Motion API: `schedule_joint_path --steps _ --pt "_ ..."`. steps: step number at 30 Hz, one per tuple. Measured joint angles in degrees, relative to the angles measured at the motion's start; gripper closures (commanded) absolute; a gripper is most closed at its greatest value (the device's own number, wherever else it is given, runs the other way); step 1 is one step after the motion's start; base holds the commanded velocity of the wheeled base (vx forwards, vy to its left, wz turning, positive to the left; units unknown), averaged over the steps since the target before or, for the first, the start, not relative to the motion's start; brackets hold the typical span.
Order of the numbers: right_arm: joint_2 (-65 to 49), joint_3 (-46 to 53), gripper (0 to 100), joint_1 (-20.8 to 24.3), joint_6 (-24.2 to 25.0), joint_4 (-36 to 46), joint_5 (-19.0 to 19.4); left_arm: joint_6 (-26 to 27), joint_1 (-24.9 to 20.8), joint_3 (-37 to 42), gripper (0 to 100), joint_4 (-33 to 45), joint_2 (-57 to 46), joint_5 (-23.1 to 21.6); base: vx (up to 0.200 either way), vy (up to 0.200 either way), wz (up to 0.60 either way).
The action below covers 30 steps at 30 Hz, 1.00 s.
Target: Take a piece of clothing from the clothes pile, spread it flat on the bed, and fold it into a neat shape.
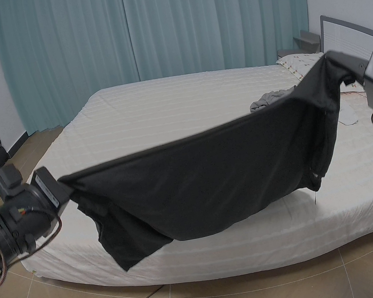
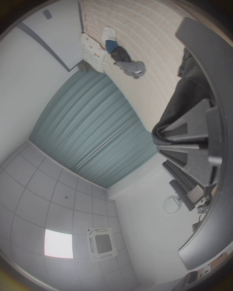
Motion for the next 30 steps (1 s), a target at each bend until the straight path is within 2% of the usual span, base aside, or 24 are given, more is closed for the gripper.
schedule_joint_path --steps 3,12,21,30 --pt "1.4 -5.6 100 -2.2 -0.1 2.2 0.9 0.2 1.0 -4.7 100 1.0 2.5 -0.1 0.000 0.000 0.00" --pt "15.8 -21.0 100 -8.4 -0.4 4.4 2.1 0.2 4.6 -20.5 100 2.2 17.7 -0.4 0.200 0.000 0.00" --pt "28.8 -29.7 100 -10.8 -0.4 2.6 2.5 0.1 8.3 -33.3 100 2.2 32.3 -0.5 0.200 0.000 0.00" --pt "39.8 -36.2 100 -12.2 -0.8 1.2 2.5 0.3 10.4 -41.8 100 2.4 44.1 -0.5 0.178 0.000 0.00"
